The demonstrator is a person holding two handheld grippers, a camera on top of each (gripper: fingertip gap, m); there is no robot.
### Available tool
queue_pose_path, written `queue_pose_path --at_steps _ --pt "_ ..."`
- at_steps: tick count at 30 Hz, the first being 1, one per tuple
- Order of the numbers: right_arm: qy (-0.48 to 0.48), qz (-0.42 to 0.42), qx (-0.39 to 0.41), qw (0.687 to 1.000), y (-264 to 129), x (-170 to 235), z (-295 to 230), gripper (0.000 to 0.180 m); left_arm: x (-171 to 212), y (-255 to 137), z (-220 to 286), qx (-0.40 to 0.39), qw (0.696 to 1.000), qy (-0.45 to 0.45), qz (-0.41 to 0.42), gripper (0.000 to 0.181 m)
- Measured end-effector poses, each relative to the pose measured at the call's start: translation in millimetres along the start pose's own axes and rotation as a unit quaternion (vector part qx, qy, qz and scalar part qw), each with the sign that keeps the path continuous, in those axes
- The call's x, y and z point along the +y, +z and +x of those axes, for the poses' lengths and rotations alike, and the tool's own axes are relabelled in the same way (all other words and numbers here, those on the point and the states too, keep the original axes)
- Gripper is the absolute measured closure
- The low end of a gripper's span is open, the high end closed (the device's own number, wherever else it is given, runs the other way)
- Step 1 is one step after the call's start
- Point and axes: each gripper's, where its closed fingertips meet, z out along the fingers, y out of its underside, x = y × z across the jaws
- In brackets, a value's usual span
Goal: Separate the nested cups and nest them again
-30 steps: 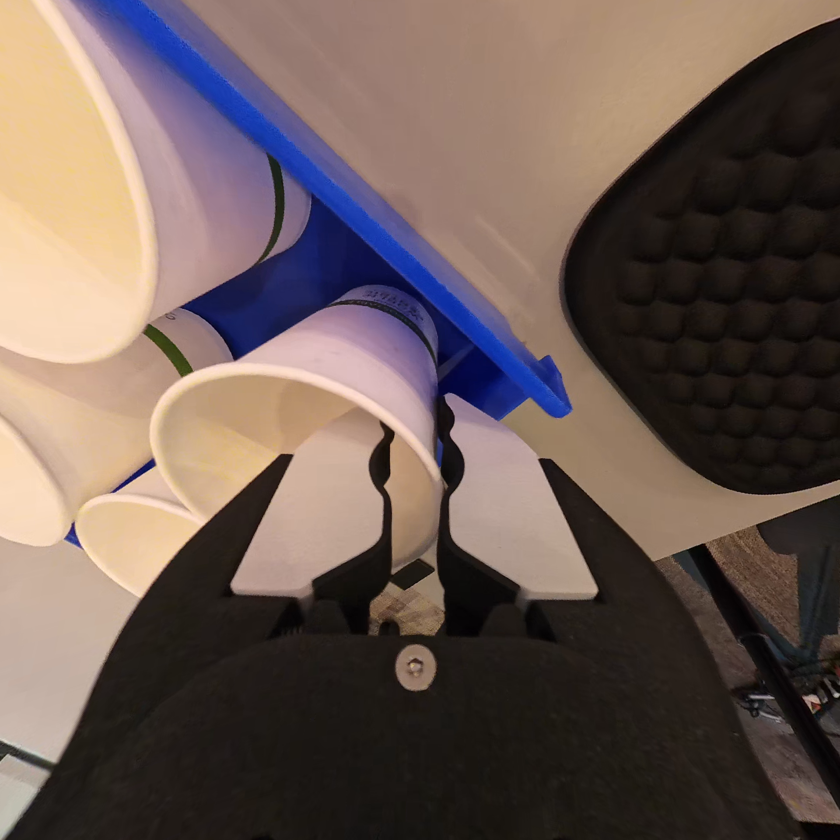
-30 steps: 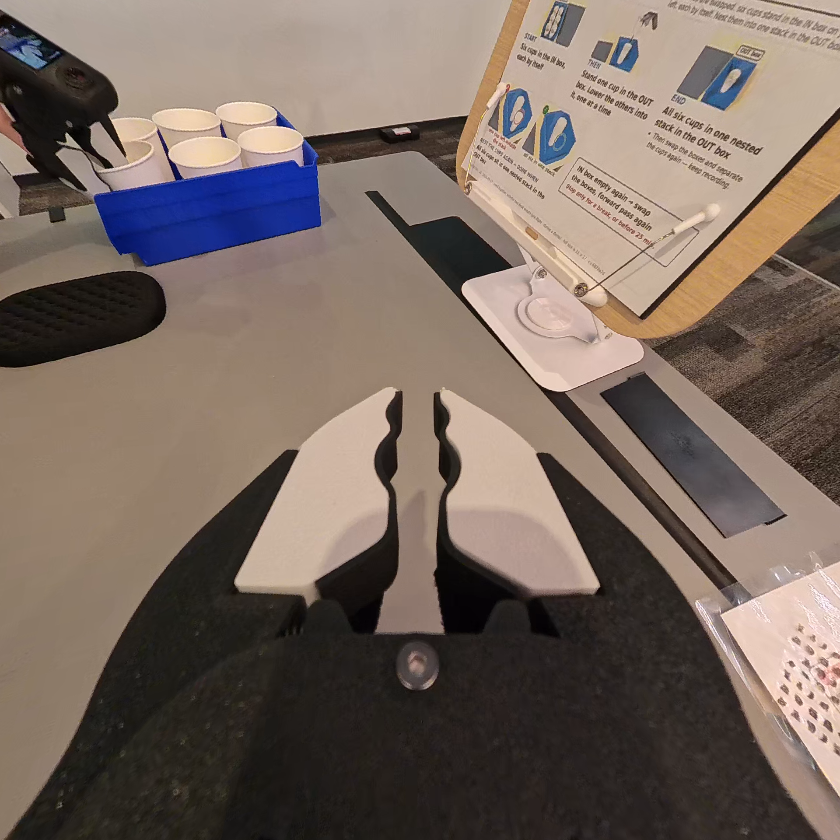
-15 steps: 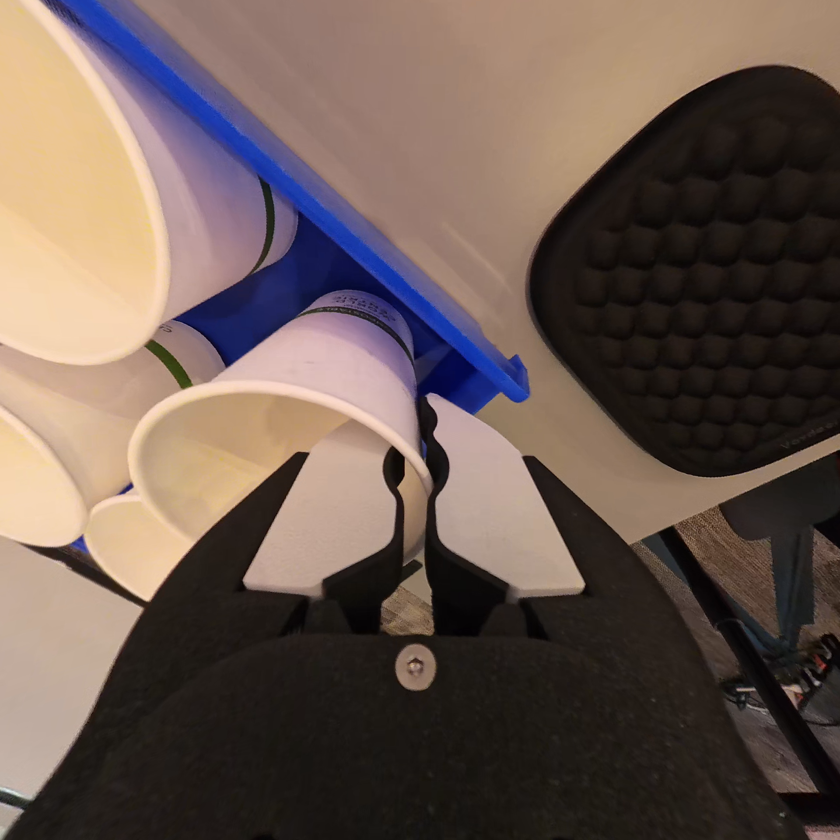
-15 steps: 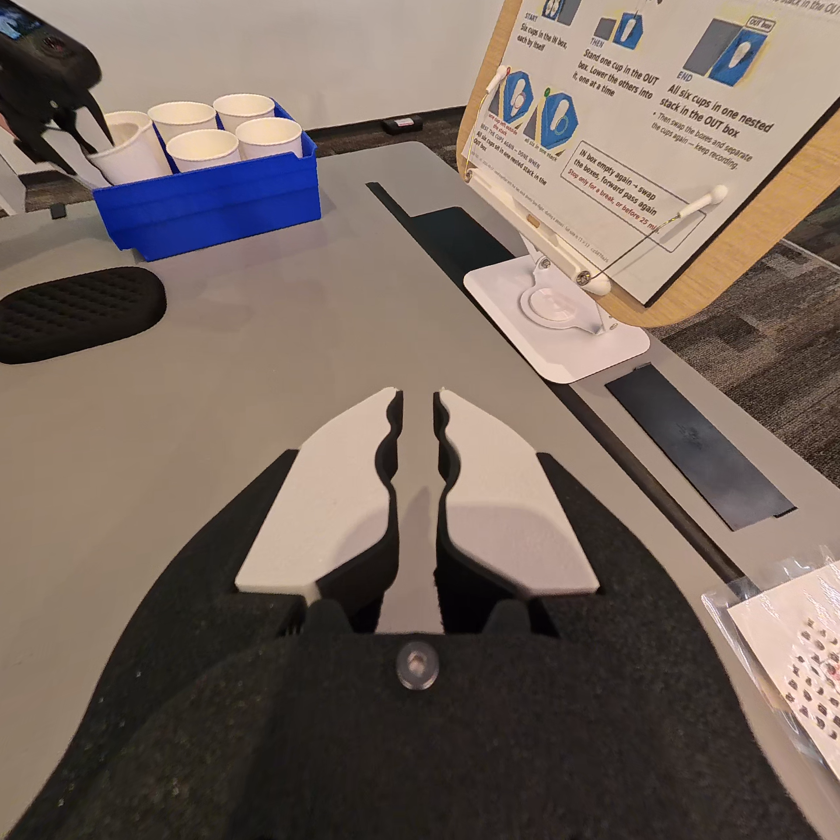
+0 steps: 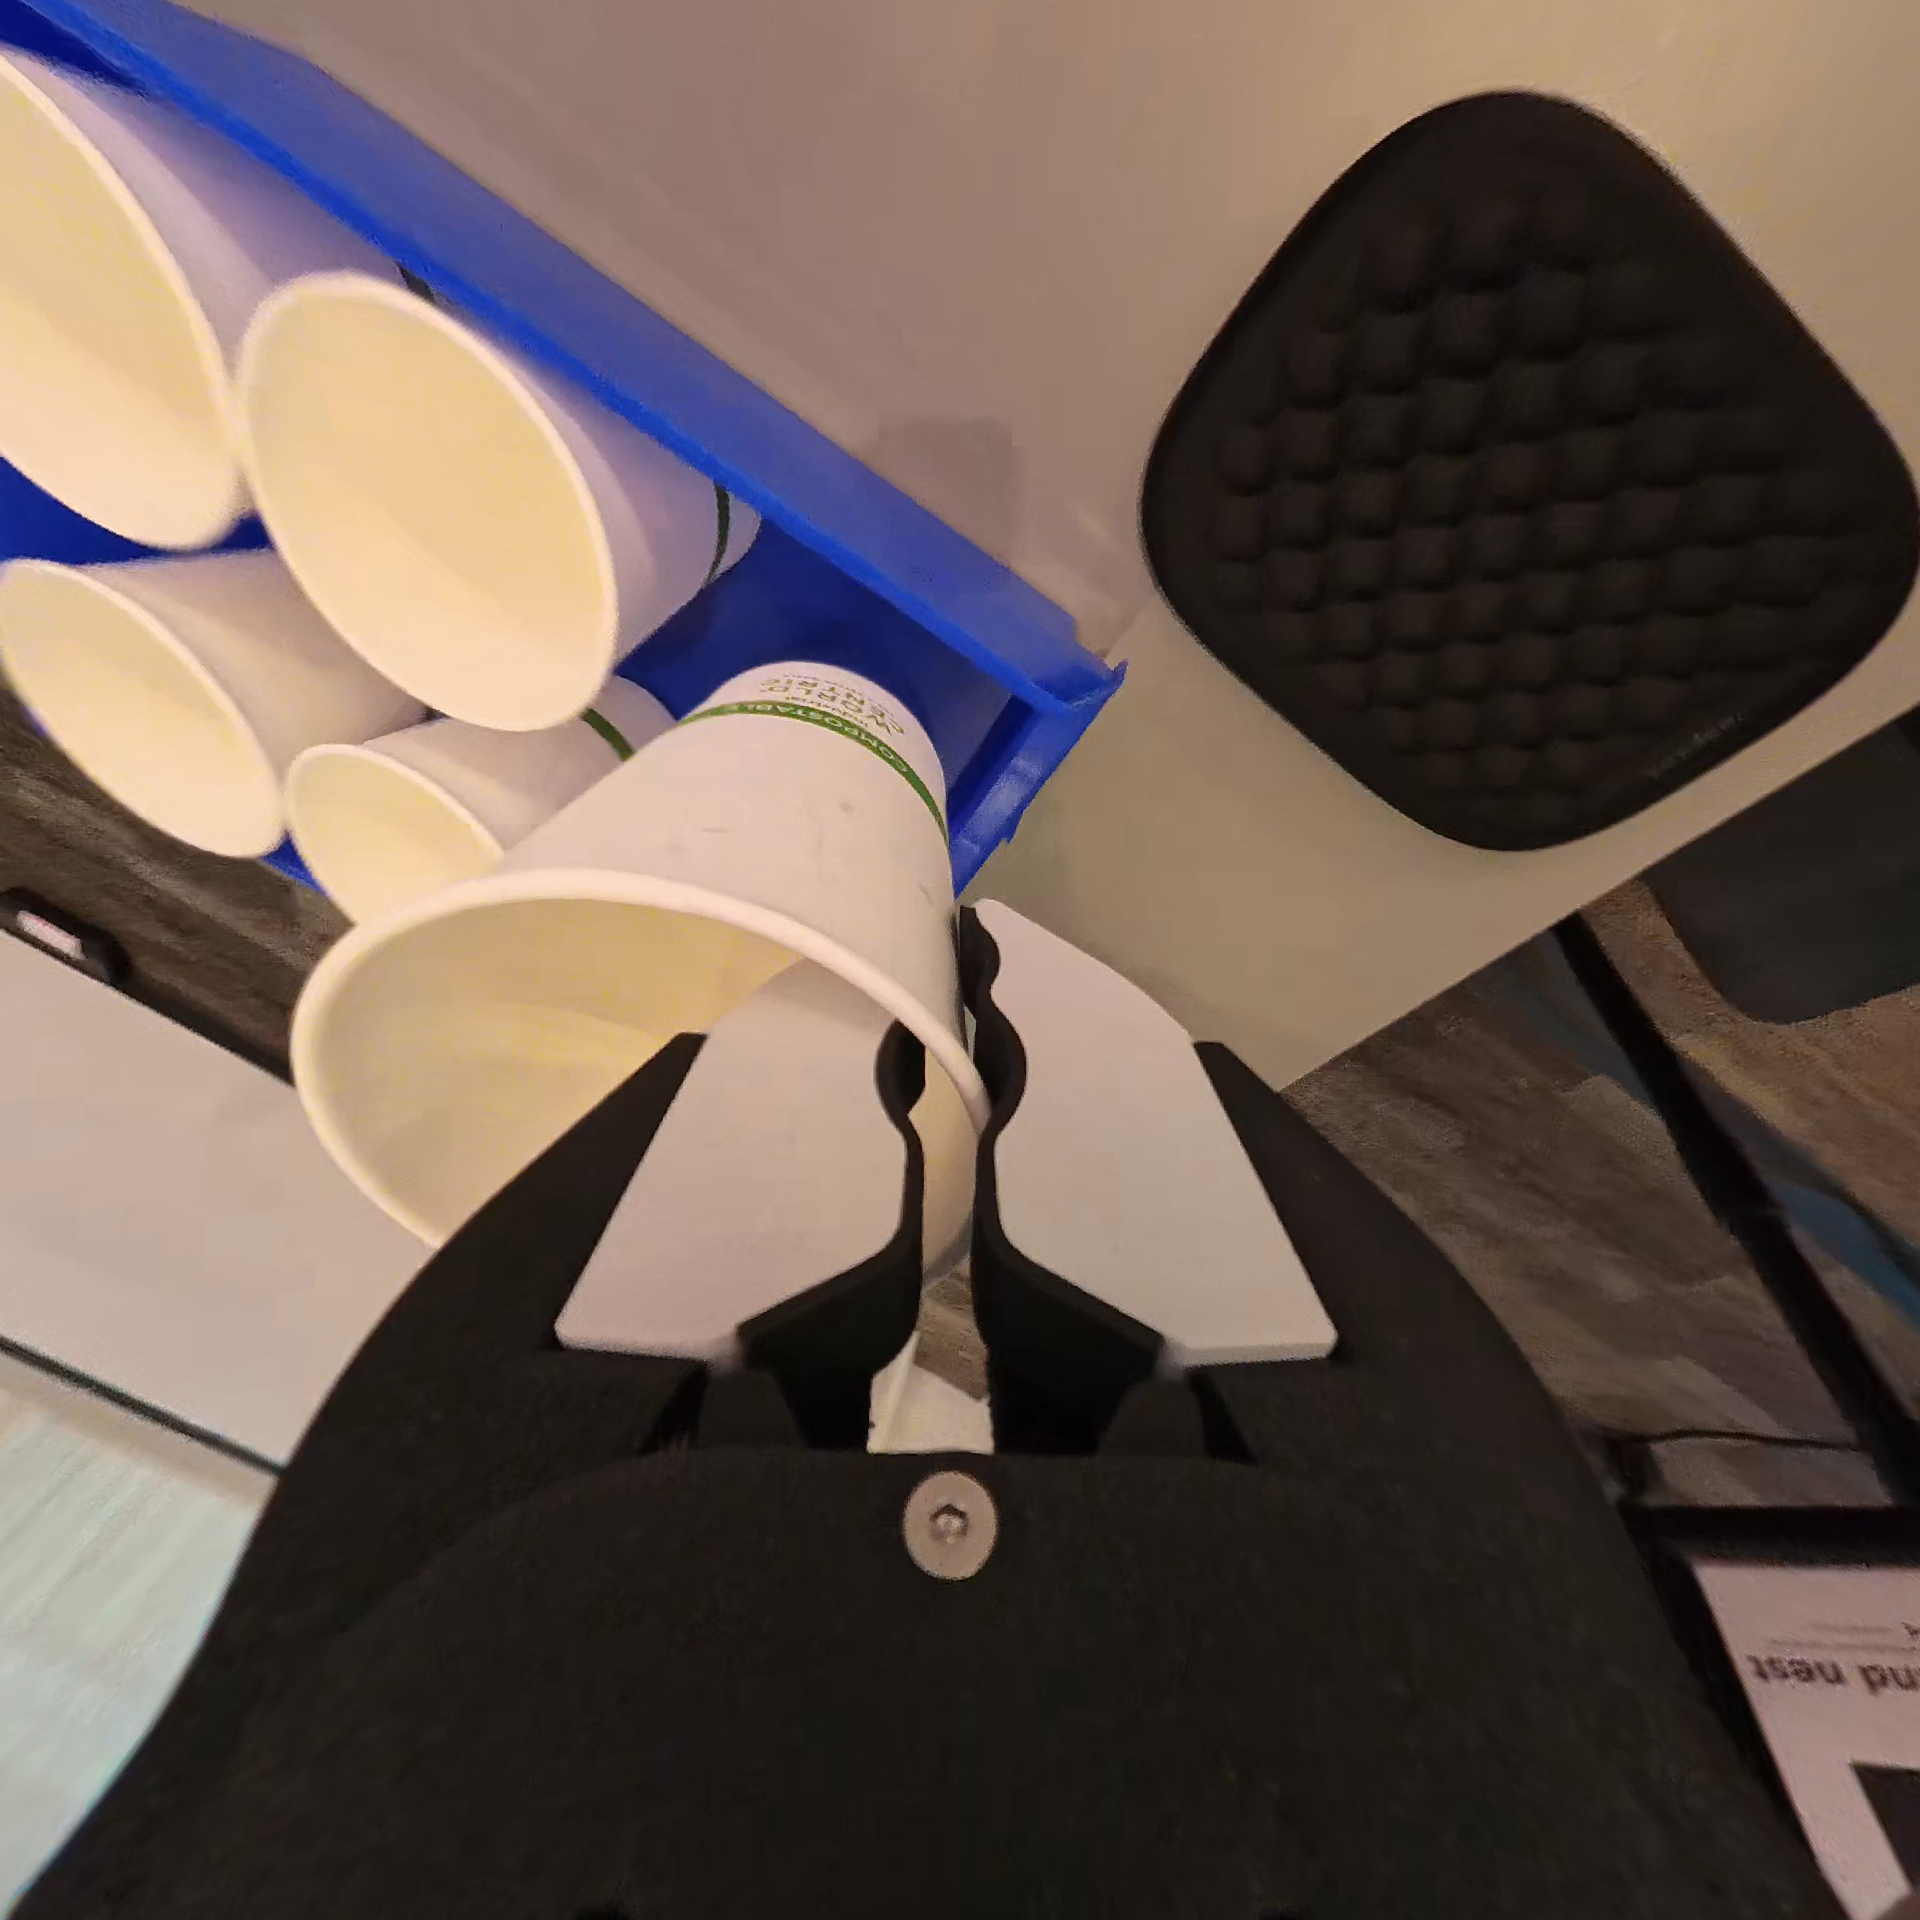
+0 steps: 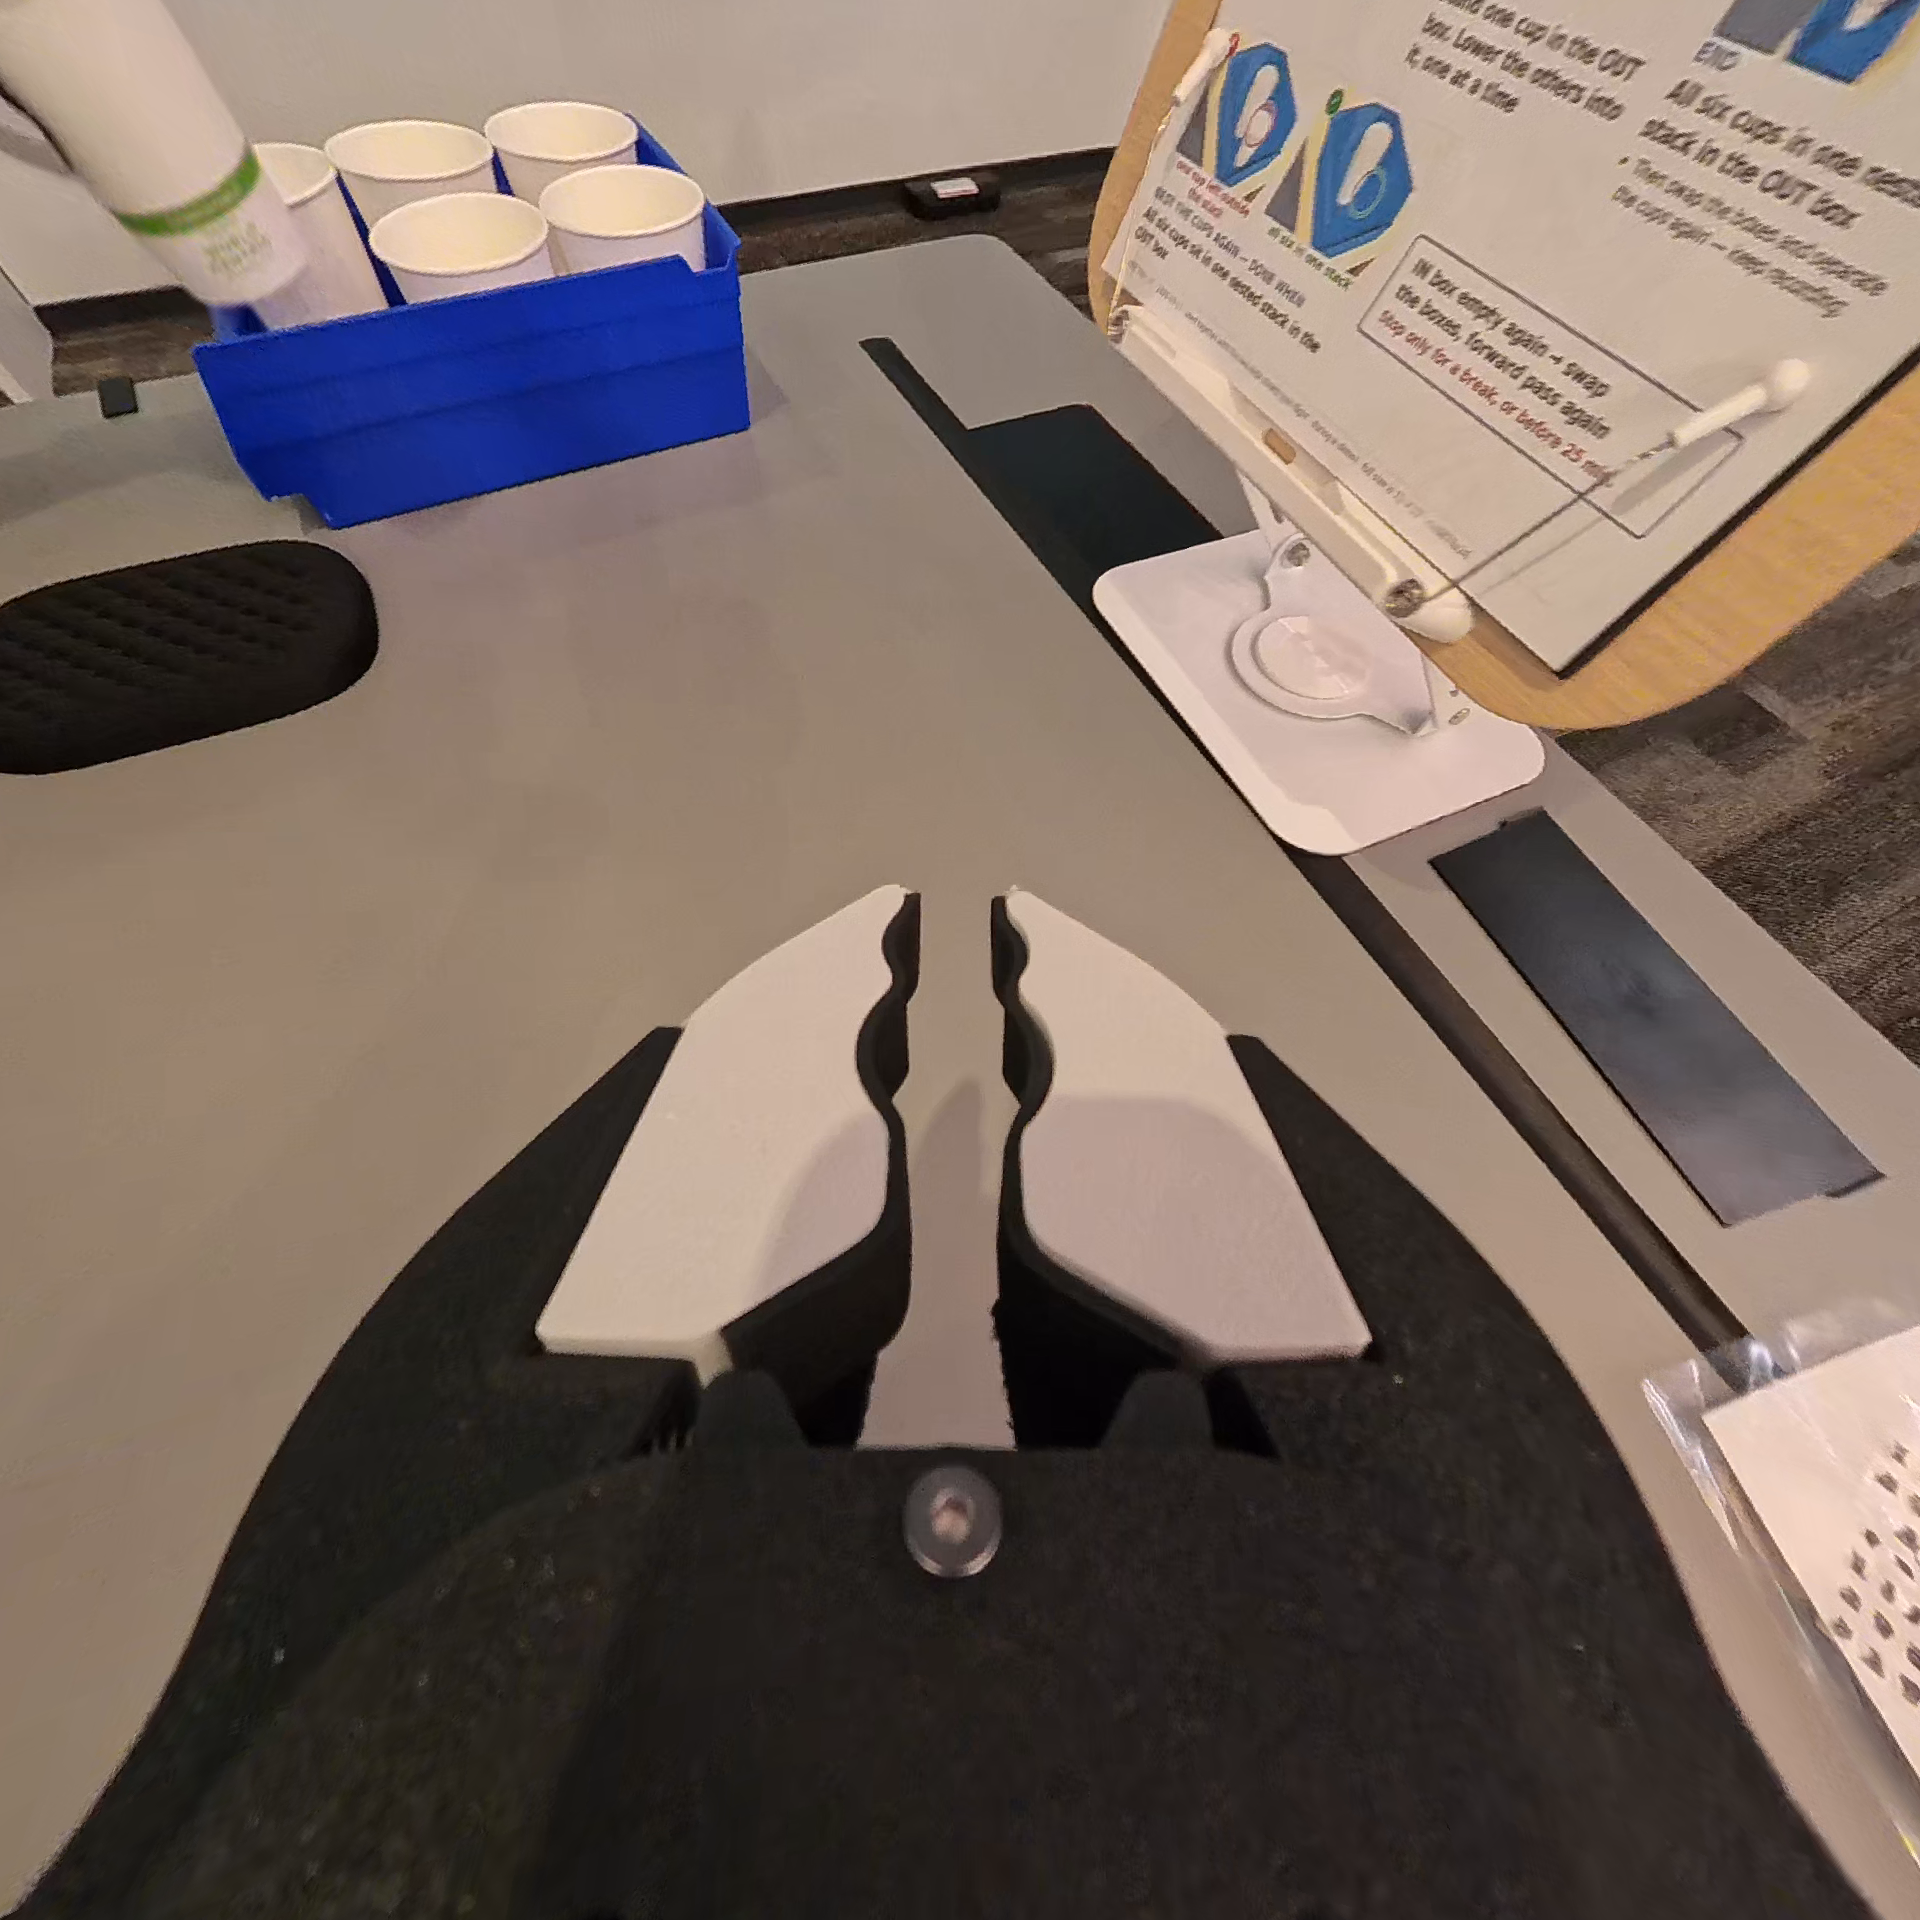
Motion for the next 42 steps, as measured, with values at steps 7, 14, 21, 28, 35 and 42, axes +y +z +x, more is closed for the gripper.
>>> queue_pose_path --at_steps 7,14,21,28,35,42 --pt "-0.028 0.030 -0.153 0.987 22.2 -22.2 -65.7 0.159 -102.9 -69.5 60.1 0.009 0.980 0.164 0.113 0.179" --pt "-0.064 0.102 -0.381 0.917 27.0 -54.7 -174.2 0.123 -208.5 -111.3 162.0 0.053 0.905 0.352 0.231 0.179" --pt "-0.077 0.109 -0.504 0.853 19.4 -55.0 -234.2 0.091 -251.4 -131.3 211.1 0.072 0.851 0.439 0.278 0.179" --pt "-0.072 0.092 -0.548 0.828 13.3 -49.5 -248.6 0.093 -260.7 -129.7 232.7 0.086 0.833 0.477 0.267 0.179" --pt "-0.079 0.052 -0.554 0.827 15.0 -37.3 -252.4 0.092 -259.8 -118.8 238.7 0.097 0.832 0.490 0.242 0.179" --pt "-0.080 0.050 -0.554 0.827 19.3 -35.6 -252.5 0.095 -262.4 -116.7 236.5 0.099 0.838 0.473 0.251 0.167"
